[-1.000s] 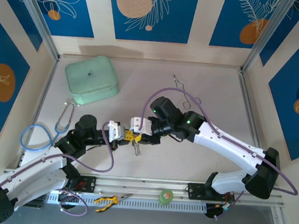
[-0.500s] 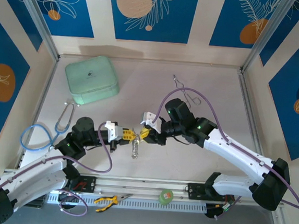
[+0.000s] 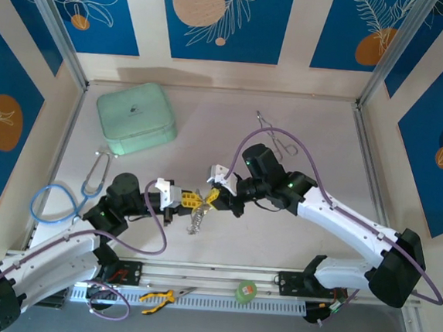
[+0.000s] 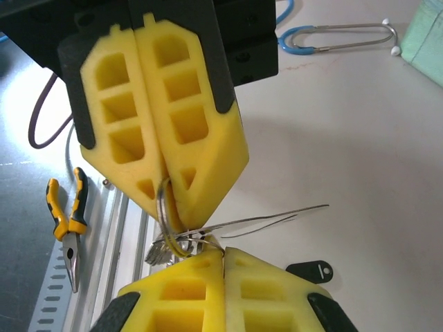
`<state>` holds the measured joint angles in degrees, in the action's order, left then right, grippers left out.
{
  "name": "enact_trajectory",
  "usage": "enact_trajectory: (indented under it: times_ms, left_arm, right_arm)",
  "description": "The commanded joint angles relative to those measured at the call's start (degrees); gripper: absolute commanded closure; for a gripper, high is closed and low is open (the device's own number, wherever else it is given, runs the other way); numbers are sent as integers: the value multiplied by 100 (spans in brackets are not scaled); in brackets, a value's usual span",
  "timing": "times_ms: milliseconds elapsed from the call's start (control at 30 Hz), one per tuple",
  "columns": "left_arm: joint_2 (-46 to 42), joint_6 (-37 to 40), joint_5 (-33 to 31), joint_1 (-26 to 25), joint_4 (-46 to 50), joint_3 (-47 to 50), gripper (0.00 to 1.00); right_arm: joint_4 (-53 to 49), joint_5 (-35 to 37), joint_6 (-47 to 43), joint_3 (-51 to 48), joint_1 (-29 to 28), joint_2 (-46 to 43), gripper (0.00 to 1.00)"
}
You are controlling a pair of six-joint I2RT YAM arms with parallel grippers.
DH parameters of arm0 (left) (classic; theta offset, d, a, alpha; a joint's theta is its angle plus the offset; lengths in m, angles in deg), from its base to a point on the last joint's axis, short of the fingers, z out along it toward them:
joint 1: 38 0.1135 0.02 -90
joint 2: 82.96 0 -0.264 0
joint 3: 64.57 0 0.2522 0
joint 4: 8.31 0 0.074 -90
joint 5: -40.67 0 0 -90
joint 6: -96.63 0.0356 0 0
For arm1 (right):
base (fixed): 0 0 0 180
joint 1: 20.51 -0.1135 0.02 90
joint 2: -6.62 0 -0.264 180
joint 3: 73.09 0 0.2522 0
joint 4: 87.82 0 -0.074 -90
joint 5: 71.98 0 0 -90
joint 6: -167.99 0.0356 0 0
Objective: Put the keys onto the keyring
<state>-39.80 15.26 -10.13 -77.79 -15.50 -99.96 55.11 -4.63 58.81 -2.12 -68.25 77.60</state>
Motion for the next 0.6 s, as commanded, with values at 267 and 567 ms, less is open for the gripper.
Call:
enact_trajectory:
  times_ms: [267, 567]
  left_arm:
    - [33, -338, 198, -28, -894, 181, 100]
    - [35, -528, 154, -25, -1173, 213, 100]
  right_arm:
    - [451, -11, 392, -464, 219, -511, 63]
    - [792, 66, 415, -1027, 137, -863, 58]
